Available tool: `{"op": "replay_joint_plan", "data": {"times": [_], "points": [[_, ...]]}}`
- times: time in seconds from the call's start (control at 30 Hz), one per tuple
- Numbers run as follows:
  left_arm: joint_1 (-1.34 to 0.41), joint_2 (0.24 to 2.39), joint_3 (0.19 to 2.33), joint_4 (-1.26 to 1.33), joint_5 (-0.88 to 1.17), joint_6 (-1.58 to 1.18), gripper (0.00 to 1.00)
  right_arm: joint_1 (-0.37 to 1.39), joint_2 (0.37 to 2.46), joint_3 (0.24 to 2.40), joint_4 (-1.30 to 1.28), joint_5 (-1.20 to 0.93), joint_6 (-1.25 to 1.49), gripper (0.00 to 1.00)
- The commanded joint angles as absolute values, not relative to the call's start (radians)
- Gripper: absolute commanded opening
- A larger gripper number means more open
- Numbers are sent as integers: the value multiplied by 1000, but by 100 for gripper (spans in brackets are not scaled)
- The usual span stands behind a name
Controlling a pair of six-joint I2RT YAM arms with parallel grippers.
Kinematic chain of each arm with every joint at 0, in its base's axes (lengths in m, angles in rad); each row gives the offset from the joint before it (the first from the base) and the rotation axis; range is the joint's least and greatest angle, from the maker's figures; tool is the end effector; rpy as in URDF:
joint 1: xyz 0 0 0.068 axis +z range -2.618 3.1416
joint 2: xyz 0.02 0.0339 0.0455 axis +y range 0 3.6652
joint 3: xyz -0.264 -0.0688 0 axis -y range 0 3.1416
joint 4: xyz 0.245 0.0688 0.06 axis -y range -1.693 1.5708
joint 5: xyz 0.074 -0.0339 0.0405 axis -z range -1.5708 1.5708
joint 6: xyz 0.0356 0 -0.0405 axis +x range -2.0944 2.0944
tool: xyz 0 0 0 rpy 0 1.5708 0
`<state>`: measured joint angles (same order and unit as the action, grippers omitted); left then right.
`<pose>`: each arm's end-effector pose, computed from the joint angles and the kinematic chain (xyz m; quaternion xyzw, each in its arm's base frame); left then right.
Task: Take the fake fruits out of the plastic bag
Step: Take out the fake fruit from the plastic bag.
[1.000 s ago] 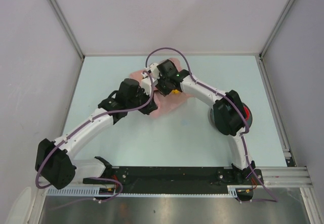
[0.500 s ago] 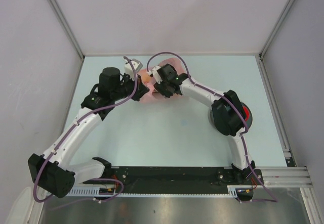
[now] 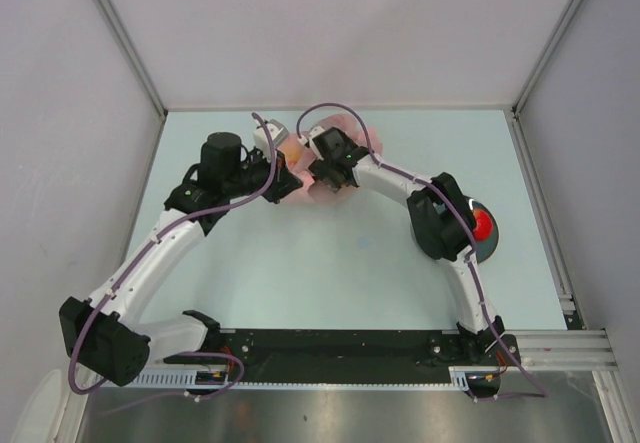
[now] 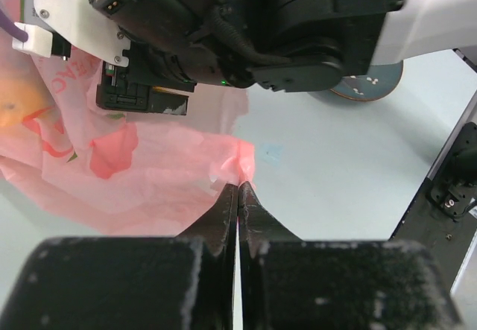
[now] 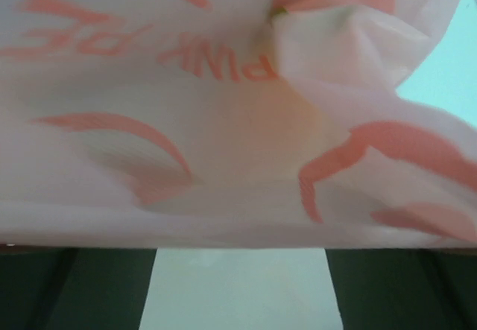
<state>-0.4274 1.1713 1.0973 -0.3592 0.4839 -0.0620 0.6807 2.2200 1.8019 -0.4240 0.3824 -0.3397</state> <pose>0.2314 -0.1236 0.3541 0.2755 0.7809 -0.3225 0.4584 0.3962 0.3038 0.1993 -0.3889 0.8336 -0.1156 0.3749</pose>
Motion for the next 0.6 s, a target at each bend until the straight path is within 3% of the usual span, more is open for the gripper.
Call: {"op": "replay_joint_plan", "data": {"times": [0.0,0.13,0.33,0.47,0.57], "points": [[-433,1184,1135,-316,522,-43,0,658,2282,1855,-377,442,-347,90],[-433,1192,1134,-314,525,-43,0,658,2307,1861,-365,437,-368,88],[-434,1192,1132,-311,518,-38,0,650,2290,1873,-359,387,-440,55],[-434,1189,1118,-296,523,-51,0,641,2238,1861,-393,331,-474,24],[-433,1189,1109,-285,525,-57,0,641,2149,1801,-432,289,-477,13]]}}
